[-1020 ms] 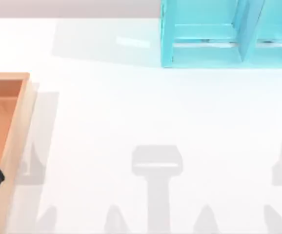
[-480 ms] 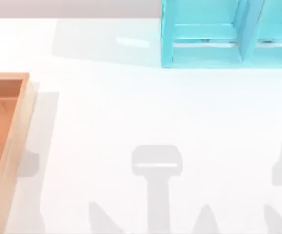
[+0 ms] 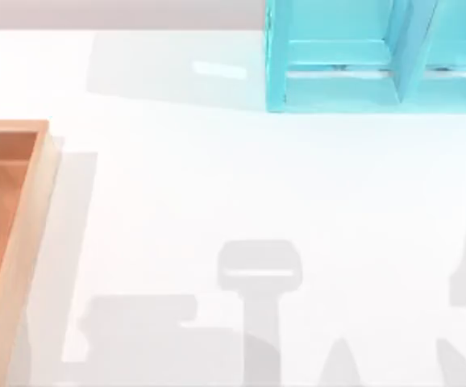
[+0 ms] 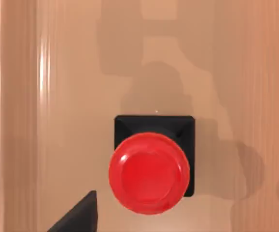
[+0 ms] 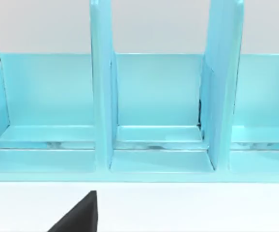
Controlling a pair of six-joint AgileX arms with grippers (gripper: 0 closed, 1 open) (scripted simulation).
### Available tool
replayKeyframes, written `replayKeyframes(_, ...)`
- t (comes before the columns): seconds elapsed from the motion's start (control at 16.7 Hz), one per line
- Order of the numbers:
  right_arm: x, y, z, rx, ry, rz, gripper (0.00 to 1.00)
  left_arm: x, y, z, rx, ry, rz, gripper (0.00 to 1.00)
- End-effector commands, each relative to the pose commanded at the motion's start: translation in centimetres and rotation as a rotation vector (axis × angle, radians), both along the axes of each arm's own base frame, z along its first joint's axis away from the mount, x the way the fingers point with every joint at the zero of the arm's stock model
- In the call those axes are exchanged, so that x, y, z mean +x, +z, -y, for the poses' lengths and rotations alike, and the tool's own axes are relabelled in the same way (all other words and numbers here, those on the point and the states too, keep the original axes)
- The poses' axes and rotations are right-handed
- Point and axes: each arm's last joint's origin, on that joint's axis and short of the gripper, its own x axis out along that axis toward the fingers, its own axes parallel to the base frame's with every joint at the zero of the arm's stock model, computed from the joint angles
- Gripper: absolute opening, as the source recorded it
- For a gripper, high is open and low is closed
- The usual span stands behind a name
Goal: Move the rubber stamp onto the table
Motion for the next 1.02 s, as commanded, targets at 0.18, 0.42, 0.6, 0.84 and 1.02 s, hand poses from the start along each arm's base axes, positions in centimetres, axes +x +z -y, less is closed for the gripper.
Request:
replayKeyframes(0.18,0.0,0.0,0.0,0.0,0.0,0.0,1.0,3.2,0.0,-2.1,-0.04,0.001,-0.206,1.0)
replayKeyframes(0.42,0.0,0.0,0.0,0.0,0.0,0.0,1.0,5.2,-0.1,-4.1,-0.076,0.004,-0.353,1.0)
replayKeyframes(0.6,0.0,0.0,0.0,0.0,0.0,0.0,1.0,5.3,0.0,-4.4,-0.081,0.004,-0.37,1.0)
replayKeyframes(0.84,0.0,0.0,0.0,0.0,0.0,0.0,1.0,5.4,-0.1,-4.3,-0.08,0.001,-0.368,1.0)
replayKeyframes(1.02,0.0,0.0,0.0,0.0,0.0,0.0,1.0,5.5,-1.9,-4.4,-0.083,0.004,-0.376,1.0)
